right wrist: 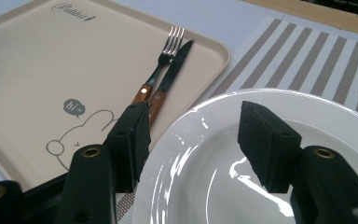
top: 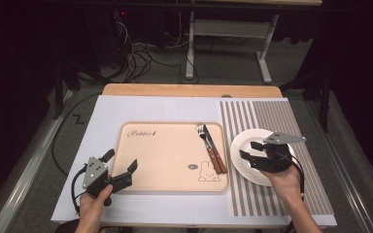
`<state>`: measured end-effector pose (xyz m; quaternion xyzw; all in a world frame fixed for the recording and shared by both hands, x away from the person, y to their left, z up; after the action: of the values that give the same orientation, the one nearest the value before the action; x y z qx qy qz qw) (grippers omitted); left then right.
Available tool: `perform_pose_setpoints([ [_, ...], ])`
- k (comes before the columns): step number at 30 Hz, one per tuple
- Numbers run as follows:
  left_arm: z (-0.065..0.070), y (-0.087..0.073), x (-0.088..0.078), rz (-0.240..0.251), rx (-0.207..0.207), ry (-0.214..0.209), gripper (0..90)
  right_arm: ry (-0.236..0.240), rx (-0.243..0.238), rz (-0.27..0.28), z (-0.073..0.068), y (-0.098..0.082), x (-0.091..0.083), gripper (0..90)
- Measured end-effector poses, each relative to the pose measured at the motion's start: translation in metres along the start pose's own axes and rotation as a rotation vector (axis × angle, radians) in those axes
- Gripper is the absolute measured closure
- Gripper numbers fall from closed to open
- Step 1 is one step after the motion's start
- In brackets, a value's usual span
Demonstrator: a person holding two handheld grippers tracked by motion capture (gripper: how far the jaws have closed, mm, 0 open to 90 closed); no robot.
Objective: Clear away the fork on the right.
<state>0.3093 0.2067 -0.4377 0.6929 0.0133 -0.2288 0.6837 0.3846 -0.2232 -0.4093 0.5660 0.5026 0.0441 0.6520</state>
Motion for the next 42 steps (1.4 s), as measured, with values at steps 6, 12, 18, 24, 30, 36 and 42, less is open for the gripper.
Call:
perform_pose_setpoints([
  [6, 0.0, 0.0, -0.001, -0.002, -0.003, -0.004, 13.9, -0.013, 0.014, 0.024, 0.005, -0.01, -0.01, 44.6],
  [12, 0.0, 0.0, 0.0, -0.002, -0.003, -0.004, 13.9, -0.023, 0.032, 0.05, 0.009, -0.018, -0.017, 44.0],
  [18, 0.0, 0.0, -0.001, -0.001, -0.002, -0.003, 13.9, -0.03, 0.036, 0.075, 0.011, -0.024, -0.022, 41.6],
  [24, 0.0, 0.0, -0.001, 0.0, -0.003, -0.003, 13.9, -0.037, 0.047, 0.095, 0.012, -0.032, -0.028, 40.9],
  [30, 0.0, 0.001, -0.001, 0.004, -0.003, -0.005, 13.9, -0.05, 0.061, 0.127, 0.015, -0.04, -0.036, 40.5],
  [36, 0.001, 0.002, -0.001, 0.008, -0.003, -0.011, 13.9, -0.06, 0.077, 0.167, 0.018, -0.048, -0.044, 38.4],
  [42, 0.0, 0.002, -0.001, 0.009, -0.011, -0.016, 13.9, -0.07, 0.088, 0.212, 0.022, -0.059, -0.051, 35.1],
])
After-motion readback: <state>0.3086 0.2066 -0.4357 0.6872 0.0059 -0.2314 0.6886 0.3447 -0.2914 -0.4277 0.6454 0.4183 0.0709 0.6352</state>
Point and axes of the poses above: each handheld gripper's, and its own axes: x roughly forward along the jaws, y roughly out of its top, z roughly to its right, the point moved 5 cm from there along x, roughly forward along the jaws, and after that the axes turned 8 degrees about y, right-handed, at the moved point
